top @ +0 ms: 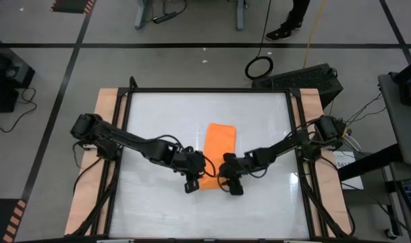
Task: Roll towel
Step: Roll the towel
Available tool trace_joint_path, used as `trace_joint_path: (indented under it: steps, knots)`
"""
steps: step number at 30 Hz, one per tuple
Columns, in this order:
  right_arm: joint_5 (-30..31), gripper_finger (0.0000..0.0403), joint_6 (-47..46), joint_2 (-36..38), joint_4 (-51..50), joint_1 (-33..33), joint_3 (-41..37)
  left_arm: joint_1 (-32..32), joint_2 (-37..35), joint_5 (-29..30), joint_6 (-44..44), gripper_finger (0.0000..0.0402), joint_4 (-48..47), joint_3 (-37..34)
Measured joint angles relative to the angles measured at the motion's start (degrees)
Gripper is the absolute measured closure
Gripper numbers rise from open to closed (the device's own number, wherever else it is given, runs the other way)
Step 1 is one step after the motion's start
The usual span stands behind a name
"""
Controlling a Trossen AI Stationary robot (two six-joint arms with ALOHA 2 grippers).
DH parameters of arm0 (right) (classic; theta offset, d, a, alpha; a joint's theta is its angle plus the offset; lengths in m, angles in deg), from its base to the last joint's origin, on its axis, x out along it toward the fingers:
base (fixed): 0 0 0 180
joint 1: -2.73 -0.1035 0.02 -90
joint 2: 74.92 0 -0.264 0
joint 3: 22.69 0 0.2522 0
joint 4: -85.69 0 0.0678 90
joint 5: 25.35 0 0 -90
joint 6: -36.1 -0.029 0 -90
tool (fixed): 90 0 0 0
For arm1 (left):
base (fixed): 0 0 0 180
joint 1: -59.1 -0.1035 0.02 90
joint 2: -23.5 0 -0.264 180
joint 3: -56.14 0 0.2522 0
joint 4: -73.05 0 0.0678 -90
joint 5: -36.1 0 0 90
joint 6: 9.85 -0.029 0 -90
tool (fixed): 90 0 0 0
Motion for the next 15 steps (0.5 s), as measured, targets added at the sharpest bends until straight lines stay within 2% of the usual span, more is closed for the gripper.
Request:
trace_joint_path:
  steps: [6,15]
  knots:
    - [-4.82,0.0220,4.51,-0.04,-0.28,6.75,-0.05,1.44,-0.97,4.34,-6.23,0.0285,0.88,0.04]
    - [-19.16,0.0220,3.81,-0.22,-1.10,16.41,-0.27,5.89,5.28,17.99,-29.13,0.0285,1.53,0.04]
